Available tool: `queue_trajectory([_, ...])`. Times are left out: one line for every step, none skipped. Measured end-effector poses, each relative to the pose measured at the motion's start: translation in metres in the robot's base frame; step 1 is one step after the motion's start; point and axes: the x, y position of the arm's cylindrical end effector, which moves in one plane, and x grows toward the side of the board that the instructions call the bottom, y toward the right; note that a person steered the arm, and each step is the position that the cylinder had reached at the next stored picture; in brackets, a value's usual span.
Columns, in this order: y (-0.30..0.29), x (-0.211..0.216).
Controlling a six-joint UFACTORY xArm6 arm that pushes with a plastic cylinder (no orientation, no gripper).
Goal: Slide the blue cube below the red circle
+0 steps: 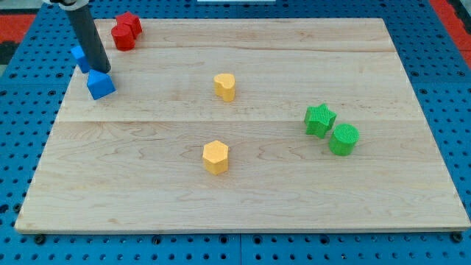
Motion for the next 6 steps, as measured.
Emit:
queue_trajectory([-0.051,0.017])
queue_trajectory([-0.07,0.008])
queue_trajectory([-0.059,-0.042])
queue_trajectory([-0.048,-0.051])
queue_trajectory([0.013,-0.024])
queue_trajectory([0.067,0.01])
